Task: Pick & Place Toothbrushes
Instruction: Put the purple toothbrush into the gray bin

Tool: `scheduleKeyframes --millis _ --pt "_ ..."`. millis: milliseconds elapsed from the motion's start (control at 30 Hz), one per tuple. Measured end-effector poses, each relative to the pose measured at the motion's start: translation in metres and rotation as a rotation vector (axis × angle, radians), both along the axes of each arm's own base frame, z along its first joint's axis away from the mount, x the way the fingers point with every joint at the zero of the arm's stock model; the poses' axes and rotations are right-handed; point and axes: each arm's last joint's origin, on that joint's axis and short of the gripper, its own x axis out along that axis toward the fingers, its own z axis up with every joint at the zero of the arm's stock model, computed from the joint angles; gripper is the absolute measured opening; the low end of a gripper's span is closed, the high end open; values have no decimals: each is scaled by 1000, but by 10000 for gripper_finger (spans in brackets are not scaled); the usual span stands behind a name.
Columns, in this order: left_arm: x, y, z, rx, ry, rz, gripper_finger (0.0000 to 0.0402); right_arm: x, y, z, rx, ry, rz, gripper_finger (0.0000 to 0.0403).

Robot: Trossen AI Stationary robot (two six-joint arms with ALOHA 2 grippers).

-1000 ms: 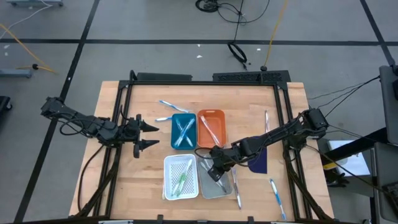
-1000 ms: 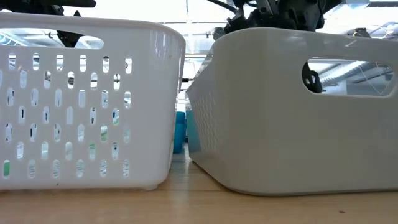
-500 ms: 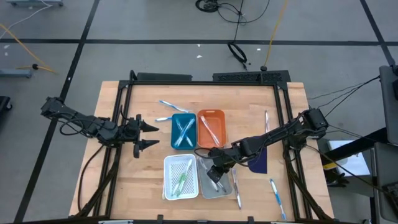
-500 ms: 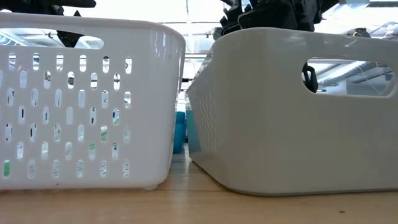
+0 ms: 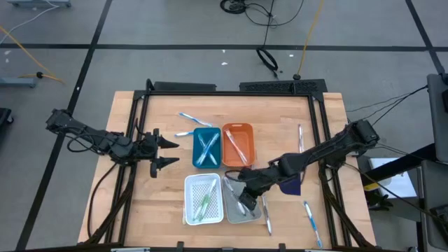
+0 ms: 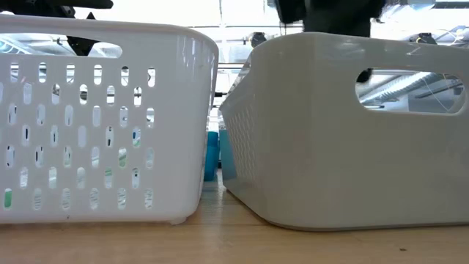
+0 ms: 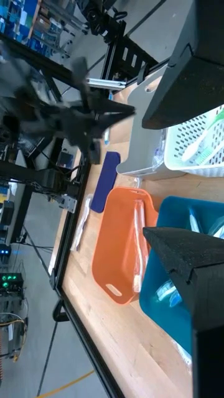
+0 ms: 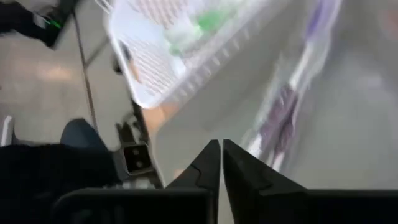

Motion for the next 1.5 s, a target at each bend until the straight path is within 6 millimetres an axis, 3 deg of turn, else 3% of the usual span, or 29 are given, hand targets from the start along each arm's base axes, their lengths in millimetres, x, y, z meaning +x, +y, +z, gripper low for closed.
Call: scheduleKeyframes --millis 133,300,500,733,1000,1300,1500 --pt "0 0 0 0 0 0 271 -18 -1 21 -99 -44 -49 5" --pt "0 0 0 2 0 -1 271 -47 -7 35 -193 40 -158 1" --pt "0 0 0 2 1 0 271 -78 -17 40 -262 192 -319 1" --pt "0 0 0 0 0 0 271 -115 -35 42 -366 442 -386 3" --pt "0 0 1 -8 -7 3 271 -141 -64 48 -461 629 -444 4" --pt "0 0 1 -47 -11 11 271 -167 -104 19 -463 790 -474 4" --pt "0 0 1 -64 -12 16 271 -188 -127 7 -436 783 -525 5"
